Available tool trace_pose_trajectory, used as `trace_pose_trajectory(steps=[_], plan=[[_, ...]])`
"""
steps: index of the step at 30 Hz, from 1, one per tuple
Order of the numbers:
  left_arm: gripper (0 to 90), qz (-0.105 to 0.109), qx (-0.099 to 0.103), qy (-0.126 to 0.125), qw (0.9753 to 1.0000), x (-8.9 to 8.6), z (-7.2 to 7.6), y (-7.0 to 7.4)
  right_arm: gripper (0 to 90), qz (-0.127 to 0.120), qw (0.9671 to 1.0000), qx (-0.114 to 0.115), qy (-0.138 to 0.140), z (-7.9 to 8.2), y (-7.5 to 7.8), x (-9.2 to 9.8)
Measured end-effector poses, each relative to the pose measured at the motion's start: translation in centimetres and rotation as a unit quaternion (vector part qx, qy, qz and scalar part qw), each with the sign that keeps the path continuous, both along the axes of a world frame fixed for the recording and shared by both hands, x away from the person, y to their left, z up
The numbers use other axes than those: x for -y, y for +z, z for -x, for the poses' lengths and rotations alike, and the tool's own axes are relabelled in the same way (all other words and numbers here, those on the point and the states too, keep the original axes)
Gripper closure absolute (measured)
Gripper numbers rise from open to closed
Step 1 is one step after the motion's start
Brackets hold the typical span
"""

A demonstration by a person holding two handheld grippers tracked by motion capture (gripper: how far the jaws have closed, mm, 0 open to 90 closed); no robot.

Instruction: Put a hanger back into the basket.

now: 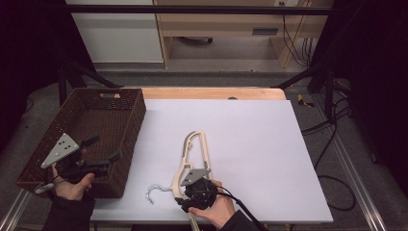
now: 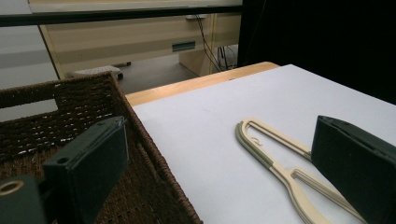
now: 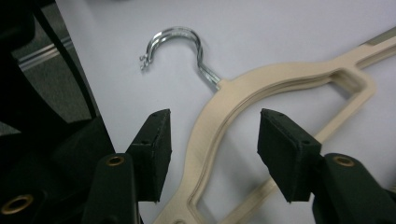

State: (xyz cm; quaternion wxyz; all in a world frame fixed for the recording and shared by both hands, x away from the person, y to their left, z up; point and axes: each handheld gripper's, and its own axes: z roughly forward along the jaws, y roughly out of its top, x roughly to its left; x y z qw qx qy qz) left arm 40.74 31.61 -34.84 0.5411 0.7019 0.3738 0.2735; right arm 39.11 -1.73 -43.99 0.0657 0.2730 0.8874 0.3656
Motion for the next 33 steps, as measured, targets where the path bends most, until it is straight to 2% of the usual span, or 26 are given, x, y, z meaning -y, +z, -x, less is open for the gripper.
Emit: trace_pose_trajectory(steps=[6, 12, 17, 22, 26, 28, 30, 33], plan=[[3.7, 0.003, -0.001, 0.0, 1.0, 0.1, 0.0, -0.1, 50.0, 0.033, 0.9994, -0.012, 0.005, -0.1, -1.7, -1.1], [3.7, -0.001, -0.003, -0.003, 1.0, 0.3, -0.1, -0.2, 55.3, 0.048, 0.9986, -0.022, 0.001, -0.5, -2.6, -1.5], [3.7, -0.001, -0.005, -0.003, 1.0, 0.3, -0.1, -0.2, 58.2, 0.051, 0.9984, -0.026, 0.003, -0.5, -2.7, -1.6], [3.7, -0.001, -0.005, -0.003, 1.0, 0.5, -0.2, -0.2, 64.9, 0.063, 0.9977, -0.025, -0.003, -0.1, -2.5, -2.0], [3.7, -0.005, -0.008, -0.005, 0.9999, 0.6, -0.2, -0.3, 67.9, 0.056, 0.9975, -0.041, -0.012, -0.3, -2.4, -1.9], [3.9, -0.005, -0.008, -0.006, 0.9999, 0.6, -0.2, -0.3, 70.5, 0.046, 0.9968, -0.062, -0.023, -0.4, -2.3, -1.7], [4.0, -0.006, -0.008, -0.007, 0.9999, 0.6, -0.2, -0.3, 70.8, 0.046, 0.9965, -0.065, -0.026, -0.5, -2.3, -1.7], [4.0, -0.007, -0.01, -0.012, 0.9999, 0.9, -0.3, -0.4, 71.9, 0.029, 0.9958, -0.081, -0.033, -0.6, -2.3, -1.4]])
